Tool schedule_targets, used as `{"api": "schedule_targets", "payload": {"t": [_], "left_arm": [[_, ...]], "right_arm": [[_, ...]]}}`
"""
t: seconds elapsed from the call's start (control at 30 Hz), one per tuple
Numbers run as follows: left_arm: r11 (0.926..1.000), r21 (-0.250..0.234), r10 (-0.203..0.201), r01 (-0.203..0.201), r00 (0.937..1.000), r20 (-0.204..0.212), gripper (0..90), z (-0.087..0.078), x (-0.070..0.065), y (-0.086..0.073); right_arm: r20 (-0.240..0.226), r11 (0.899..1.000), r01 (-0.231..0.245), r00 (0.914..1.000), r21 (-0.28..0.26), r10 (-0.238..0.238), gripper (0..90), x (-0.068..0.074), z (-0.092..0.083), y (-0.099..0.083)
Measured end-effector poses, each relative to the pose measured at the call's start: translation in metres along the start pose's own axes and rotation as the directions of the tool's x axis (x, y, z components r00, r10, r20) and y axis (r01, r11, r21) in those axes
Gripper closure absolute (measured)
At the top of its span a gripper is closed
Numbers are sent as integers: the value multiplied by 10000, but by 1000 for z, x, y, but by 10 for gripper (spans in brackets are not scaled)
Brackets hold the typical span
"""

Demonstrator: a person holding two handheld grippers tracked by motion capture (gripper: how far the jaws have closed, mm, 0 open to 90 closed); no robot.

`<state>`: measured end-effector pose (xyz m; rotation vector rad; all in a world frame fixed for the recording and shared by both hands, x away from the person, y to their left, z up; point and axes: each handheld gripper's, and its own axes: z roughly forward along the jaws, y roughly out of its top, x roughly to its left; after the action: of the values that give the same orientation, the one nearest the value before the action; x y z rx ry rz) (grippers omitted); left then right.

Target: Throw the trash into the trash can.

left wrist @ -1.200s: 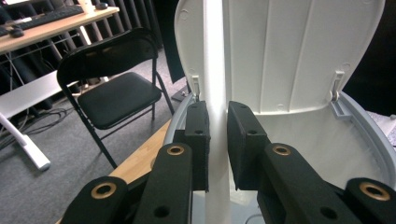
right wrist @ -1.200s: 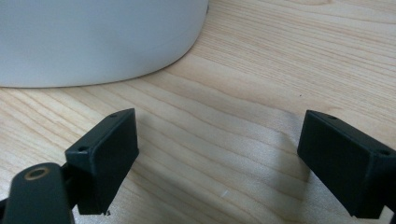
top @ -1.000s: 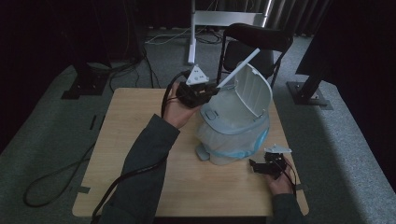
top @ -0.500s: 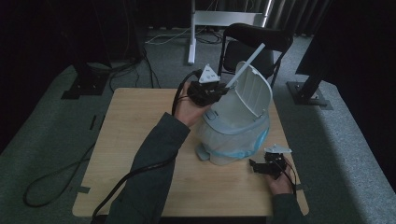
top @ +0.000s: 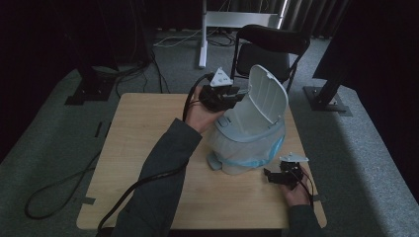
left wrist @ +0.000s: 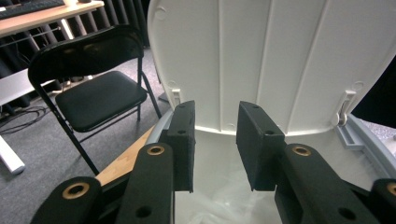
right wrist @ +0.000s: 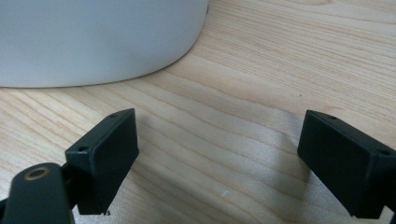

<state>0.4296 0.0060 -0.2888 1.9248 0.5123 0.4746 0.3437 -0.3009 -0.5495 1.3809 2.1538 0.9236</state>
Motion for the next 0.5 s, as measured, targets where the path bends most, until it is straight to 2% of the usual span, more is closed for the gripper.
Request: {"api": "schedule_targets", "payload": {"t": [0.3, 0.5], "left_arm": [[9995, -98, -296, 300, 9987, 405, 655, -6, 9, 6], [9988, -207, -431, 442, 9978, 494, 642, -8, 10, 11]], "right_arm": [[0, 10000, -1, 10000, 3, 1, 113, 0, 0, 0], [7, 10000, 6, 10000, 3, -6, 113, 0, 0, 0]]}}
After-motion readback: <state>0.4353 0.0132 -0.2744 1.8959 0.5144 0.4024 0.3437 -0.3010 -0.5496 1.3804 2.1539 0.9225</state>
